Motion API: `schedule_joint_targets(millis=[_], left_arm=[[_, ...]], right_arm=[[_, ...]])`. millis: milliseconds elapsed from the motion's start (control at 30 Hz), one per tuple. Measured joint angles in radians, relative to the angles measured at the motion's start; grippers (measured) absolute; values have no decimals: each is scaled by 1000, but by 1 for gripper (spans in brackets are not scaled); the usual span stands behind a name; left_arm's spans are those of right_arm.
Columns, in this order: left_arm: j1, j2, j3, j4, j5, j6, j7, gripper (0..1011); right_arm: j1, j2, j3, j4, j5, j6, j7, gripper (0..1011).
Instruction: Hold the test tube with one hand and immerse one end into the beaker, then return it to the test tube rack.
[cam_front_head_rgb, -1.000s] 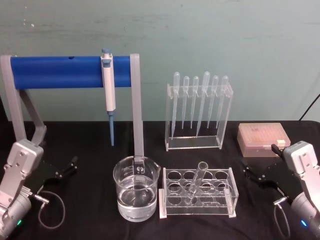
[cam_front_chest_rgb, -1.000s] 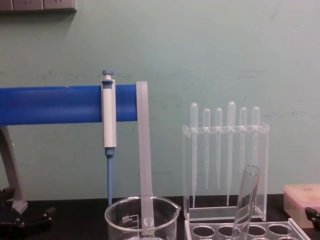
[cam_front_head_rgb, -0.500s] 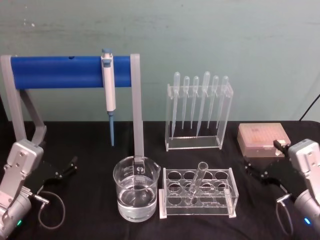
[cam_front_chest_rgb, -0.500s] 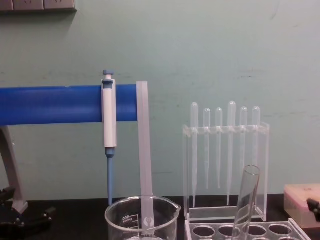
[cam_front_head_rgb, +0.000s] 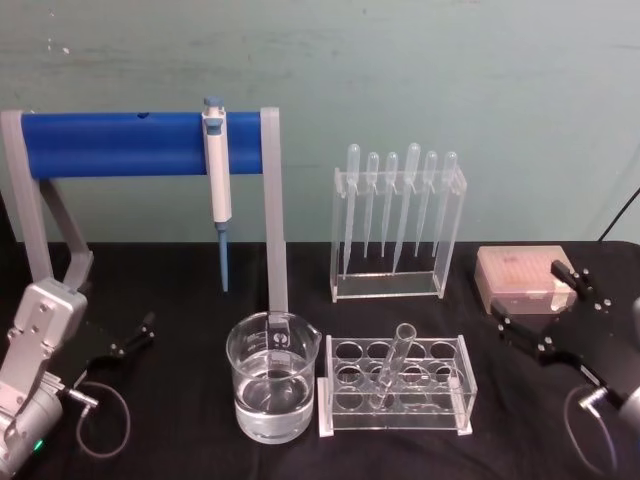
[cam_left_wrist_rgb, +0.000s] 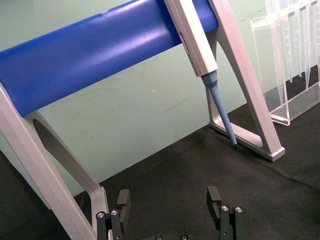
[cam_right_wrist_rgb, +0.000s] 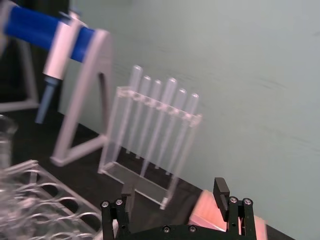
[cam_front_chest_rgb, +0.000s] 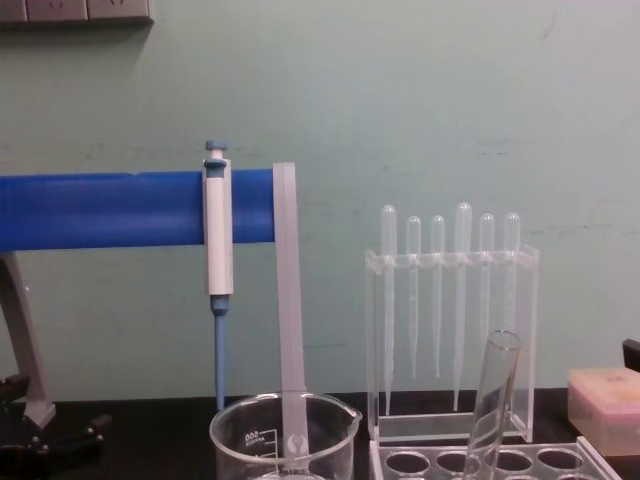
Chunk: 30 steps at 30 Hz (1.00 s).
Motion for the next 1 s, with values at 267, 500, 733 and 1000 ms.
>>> schedule_joint_targets(millis=[267, 500, 733, 1000], left_arm=[[0, 0, 0, 0, 0, 0, 0, 1000], [0, 0, 0, 0, 0, 0, 0, 1000], [0, 0, 0, 0, 0, 0, 0, 1000], [0, 0, 0, 0, 0, 0, 0, 1000]], right_arm=[[-64, 83, 17, -52, 96, -57, 198, 1002], [-27, 111, -23, -32, 152, -82, 410, 1002], [53, 69, -74, 17, 175, -85, 562, 1002], [133, -8, -103, 94, 187, -87, 648, 1002]])
